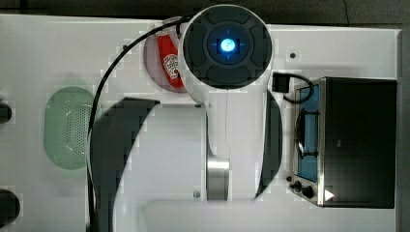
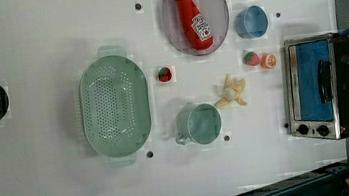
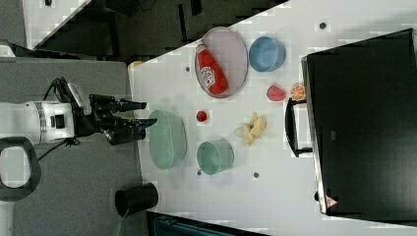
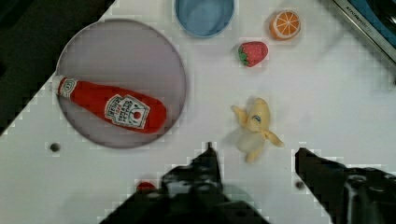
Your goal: Pick banana from table and place on oven.
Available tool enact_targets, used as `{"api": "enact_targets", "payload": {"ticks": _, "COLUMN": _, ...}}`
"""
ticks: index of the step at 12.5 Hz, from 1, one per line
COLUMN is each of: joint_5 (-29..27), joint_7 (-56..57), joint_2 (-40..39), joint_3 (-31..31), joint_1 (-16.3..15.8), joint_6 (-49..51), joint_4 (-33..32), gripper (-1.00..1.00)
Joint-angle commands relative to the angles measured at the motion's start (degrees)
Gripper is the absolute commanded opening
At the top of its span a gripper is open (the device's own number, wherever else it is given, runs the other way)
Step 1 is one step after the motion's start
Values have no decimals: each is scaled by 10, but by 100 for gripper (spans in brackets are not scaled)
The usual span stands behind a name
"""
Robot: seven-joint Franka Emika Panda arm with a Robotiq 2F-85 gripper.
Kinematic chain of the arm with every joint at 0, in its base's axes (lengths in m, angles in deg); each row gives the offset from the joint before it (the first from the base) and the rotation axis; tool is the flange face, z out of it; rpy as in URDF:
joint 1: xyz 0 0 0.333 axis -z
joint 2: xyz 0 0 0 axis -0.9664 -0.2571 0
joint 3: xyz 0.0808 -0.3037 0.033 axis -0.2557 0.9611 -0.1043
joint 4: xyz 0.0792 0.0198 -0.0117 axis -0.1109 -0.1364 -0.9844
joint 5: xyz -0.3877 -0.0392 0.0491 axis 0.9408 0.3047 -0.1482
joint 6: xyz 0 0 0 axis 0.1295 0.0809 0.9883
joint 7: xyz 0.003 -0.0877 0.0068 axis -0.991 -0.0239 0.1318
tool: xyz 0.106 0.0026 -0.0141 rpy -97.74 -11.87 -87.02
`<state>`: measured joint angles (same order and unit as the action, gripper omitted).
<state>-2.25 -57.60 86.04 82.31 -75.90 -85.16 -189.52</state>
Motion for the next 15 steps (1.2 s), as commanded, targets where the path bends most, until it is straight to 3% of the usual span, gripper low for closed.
{"api": "enact_targets", "payload": {"ticks": 1, "joint_5": 6, "joint_7": -40, "joint_2": 273, "joint_3": 21, "joint_1": 15, "joint_6": 89, "joint_4": -171, "gripper": 58}}
{"api": "enact_targets", "payload": {"ticks": 3, "joint_5": 6, "joint_7": -40, "joint_2": 273, "joint_3": 21, "joint_1": 15, "joint_6": 89, "joint_4": -171, "gripper": 100}}
{"api": "enact_targets", "payload": {"ticks": 8, "joint_5": 6, "joint_7": -40, "joint_2": 253, "joint_3": 21, "joint_1": 15, "joint_6": 70, "joint_4": -192, "gripper": 100}}
{"api": "enact_targets", "payload": {"ticks": 15, "joint_5": 6, "joint_7": -40, "joint_2": 122, "joint_3": 22, "joint_1": 15, "joint_6": -172, "joint_4": -305, "gripper": 100}}
